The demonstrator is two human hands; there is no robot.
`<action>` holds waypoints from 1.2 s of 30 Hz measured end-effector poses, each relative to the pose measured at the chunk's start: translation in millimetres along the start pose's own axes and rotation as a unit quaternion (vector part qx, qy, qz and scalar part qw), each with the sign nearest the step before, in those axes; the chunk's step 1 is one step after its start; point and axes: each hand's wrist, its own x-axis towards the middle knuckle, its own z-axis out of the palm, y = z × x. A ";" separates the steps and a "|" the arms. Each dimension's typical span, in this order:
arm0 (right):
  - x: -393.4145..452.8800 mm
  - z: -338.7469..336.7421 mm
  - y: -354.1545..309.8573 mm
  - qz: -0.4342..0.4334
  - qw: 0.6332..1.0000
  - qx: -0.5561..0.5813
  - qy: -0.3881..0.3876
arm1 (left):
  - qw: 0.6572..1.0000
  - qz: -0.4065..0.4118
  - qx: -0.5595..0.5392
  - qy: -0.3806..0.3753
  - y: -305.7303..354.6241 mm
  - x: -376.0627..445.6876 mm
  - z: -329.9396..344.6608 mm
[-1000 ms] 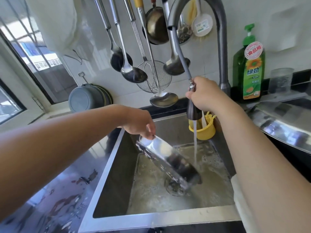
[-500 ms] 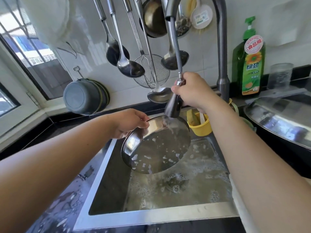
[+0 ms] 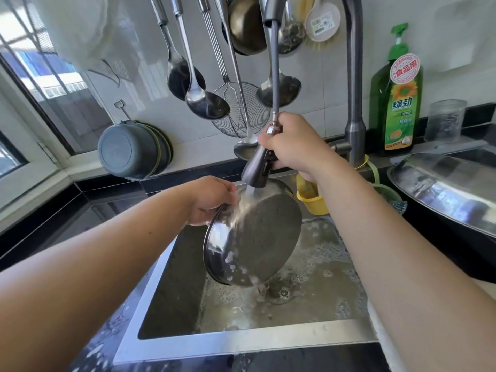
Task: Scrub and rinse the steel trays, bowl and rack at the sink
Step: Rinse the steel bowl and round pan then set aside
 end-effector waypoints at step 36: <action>-2.4 -26.1 1.3 -0.012 0.970 -0.238 0.052 | 0.990 0.047 0.116 0.060 -8.1 -0.5 5.7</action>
